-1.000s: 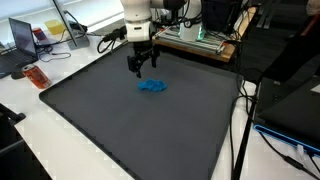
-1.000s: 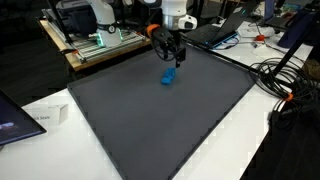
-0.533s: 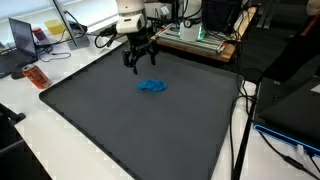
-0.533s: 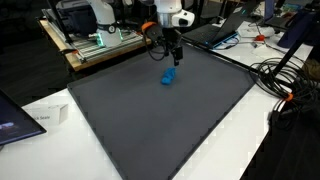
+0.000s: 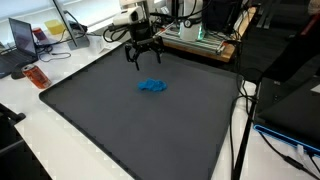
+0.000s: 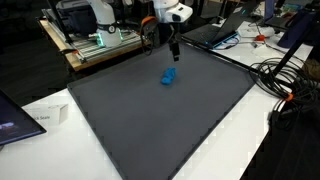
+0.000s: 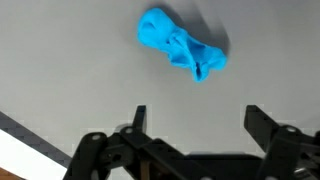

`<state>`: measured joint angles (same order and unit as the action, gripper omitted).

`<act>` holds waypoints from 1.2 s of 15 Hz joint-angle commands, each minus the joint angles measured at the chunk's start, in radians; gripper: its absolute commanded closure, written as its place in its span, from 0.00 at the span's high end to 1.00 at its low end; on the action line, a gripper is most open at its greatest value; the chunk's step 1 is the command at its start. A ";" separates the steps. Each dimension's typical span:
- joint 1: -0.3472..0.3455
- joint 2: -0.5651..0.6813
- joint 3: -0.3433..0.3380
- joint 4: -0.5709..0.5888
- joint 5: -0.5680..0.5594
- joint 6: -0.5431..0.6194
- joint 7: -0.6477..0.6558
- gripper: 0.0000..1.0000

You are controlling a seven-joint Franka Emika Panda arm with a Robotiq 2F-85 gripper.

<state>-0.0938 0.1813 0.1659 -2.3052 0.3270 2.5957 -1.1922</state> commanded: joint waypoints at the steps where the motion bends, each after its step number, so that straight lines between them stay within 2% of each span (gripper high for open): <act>1: 0.055 -0.069 -0.014 -0.065 -0.009 0.002 0.170 1.00; 6: 0.121 -0.106 -0.039 -0.128 -0.092 0.010 0.524 1.00; 11: 0.148 -0.141 -0.054 -0.193 -0.207 0.003 0.901 1.00; 12: 0.158 -0.147 -0.054 -0.211 -0.261 0.051 0.970 1.00; 14: 0.172 -0.164 -0.069 -0.256 -0.455 0.153 1.062 1.00; 15: 0.152 -0.112 -0.052 -0.188 -0.334 0.085 0.965 1.00; 16: 0.159 -0.118 -0.055 -0.205 -0.389 0.116 1.010 1.00; 18: 0.165 -0.127 -0.057 -0.225 -0.419 0.138 1.034 1.00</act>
<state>0.0629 0.0552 0.1168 -2.5313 -0.0950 2.7358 -0.1563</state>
